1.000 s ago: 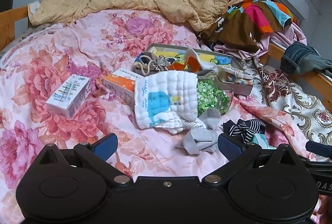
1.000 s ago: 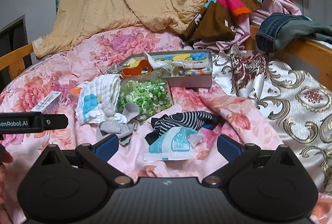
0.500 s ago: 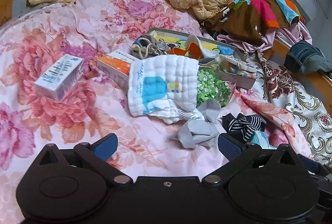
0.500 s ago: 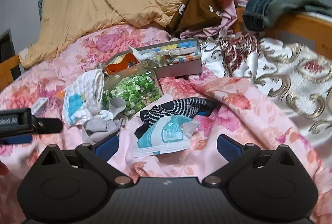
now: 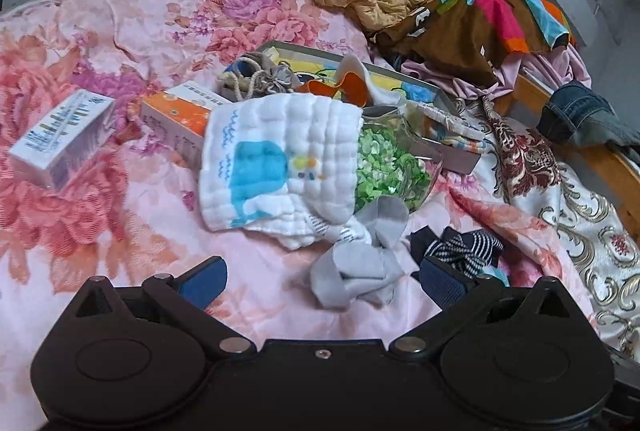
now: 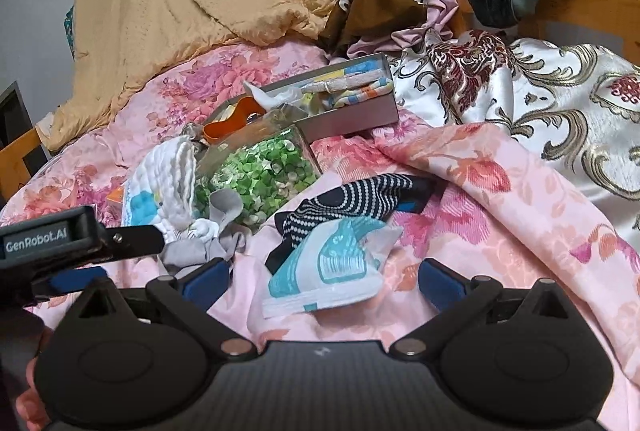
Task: Organize soft objects
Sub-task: 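Grasp the grey cloth with the left tool while the right tool grasps the blue-white packet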
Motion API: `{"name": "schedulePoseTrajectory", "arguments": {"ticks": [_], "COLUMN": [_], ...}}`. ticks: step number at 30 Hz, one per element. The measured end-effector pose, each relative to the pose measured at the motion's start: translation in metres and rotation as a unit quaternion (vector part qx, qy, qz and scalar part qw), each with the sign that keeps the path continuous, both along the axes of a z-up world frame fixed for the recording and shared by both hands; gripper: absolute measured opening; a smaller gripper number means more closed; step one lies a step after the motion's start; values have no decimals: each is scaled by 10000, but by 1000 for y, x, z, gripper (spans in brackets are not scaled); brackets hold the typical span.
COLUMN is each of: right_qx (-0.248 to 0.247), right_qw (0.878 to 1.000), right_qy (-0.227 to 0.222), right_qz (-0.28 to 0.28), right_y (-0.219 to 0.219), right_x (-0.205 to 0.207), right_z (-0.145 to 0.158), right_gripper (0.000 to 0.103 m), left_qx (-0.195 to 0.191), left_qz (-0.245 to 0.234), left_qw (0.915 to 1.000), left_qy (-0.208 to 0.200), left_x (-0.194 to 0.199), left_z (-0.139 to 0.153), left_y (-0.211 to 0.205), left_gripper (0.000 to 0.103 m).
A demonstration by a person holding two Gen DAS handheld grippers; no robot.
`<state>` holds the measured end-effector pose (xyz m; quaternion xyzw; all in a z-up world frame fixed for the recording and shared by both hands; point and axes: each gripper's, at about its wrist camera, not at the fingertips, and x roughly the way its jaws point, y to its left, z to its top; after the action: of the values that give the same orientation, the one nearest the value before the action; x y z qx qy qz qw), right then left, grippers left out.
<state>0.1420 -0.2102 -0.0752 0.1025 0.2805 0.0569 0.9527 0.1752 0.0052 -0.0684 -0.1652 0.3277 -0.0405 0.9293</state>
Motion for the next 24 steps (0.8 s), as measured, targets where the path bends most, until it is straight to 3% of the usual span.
{"name": "schedulePoseTrajectory", "arguments": {"ticks": [6, 12, 16, 22, 24], "right_qx": [-69, -40, -30, 0, -10], "right_qw": [9999, 9998, 9998, 9998, 9998], "right_qy": [87, 185, 179, 191, 194], "right_qz": [17, 29, 42, 23, 28], "right_y": [5, 6, 7, 7, 7], "right_x": [9, 16, 16, 17, 17], "right_z": [-3, -7, -8, -9, -9], "right_gripper": [97, 77, 72, 69, 68], "left_qx": [-318, -477, -694, -808, -846], "left_qz": [-124, -398, -348, -325, -350], "left_qw": [9994, 9981, 9967, 9955, 9951], "left_qy": [-84, 1, 226, 378, 385], "left_x": [16, 32, 38, 44, 45], "left_z": [-6, -16, -27, -36, -37], "left_y": [0, -7, -4, -1, -2], "left_gripper": [102, 102, 100, 88, 78]}}
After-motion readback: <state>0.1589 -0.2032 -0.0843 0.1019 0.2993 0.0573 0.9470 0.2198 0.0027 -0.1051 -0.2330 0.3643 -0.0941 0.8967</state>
